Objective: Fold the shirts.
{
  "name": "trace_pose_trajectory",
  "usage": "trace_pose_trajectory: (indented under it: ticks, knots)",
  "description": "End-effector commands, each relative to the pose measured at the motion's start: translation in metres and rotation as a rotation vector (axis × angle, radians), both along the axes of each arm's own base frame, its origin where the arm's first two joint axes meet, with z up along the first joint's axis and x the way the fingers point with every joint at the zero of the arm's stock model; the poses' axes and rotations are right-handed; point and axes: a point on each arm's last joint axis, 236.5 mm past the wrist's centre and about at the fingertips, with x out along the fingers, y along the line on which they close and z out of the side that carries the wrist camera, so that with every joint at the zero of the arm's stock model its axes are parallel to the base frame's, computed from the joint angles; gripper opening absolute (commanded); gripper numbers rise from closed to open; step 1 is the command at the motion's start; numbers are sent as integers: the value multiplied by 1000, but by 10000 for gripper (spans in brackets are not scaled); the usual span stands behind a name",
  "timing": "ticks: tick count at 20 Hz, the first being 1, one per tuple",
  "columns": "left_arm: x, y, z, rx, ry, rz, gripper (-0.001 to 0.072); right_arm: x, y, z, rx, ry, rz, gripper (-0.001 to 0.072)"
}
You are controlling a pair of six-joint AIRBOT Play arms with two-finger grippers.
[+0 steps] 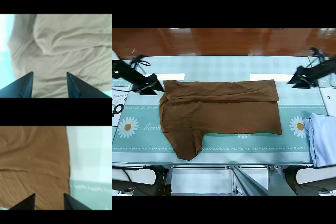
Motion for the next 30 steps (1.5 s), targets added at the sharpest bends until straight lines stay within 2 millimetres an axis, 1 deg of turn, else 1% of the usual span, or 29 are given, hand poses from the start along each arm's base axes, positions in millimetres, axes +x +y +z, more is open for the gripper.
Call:
trace_pose_trajectory:
  ticks: [1,2,3,4,5,6,8,9,10,11,12,13,14,17,18,21,23,25,27,30]
  knots:
    - [-41,24,19,58,-146,157,509,-47,-28,19,-34,-134,-207,406]
    - [-64,22,11,34,-154,190,509,-62,-25,18,2,-184,-251,407]
    - [-85,14,3,-21,-162,233,509,-80,-14,18,56,-232,-263,408]
    - [-101,3,-3,-87,-178,274,509,-94,-4,17,105,-265,-281,408]
    - [-116,-7,-11,-147,-180,319,509,-106,5,14,147,-280,-304,408]
    - [-129,-12,-19,-192,-158,366,508,-116,17,11,187,-288,-310,408]
    - [-155,-22,-39,-246,-64,401,508,-128,38,10,242,-300,-305,407]
    - [-166,-21,-51,-230,-16,412,508,-131,42,9,247,-307,-306,407]
    - [-183,-11,-65,-173,71,451,508,-134,44,9,243,-310,-304,407]
    - [-198,-1,-74,-113,140,456,508,-135,44,8,235,-309,-301,407]
    - [-211,5,-79,-76,183,430,508,-135,43,8,233,-309,-302,407]
    - [-216,6,-82,-66,204,421,508,-134,42,8,230,-313,-306,407]
    - [-215,0,-83,-93,212,424,508,-133,41,8,226,-316,-310,407]
    - [-209,-28,-86,-209,205,382,508,-130,36,8,208,-335,-317,407]
    - [-210,-29,-89,-210,212,381,508,-129,35,8,203,-341,-318,407]
    - [-204,-24,-93,-193,189,396,508,-128,35,7,201,-342,-318,407]
    - [-194,-21,-94,-183,150,415,508,-128,34,7,199,-345,-317,407]
    - [-185,-27,-95,-191,114,396,507,-128,34,7,195,-350,-313,407]
    - [-185,-36,-98,-186,117,363,508,-127,32,7,190,-354,-316,407]
    - [-189,-60,-106,-210,160,291,508,-126,32,7,187,-357,-315,407]
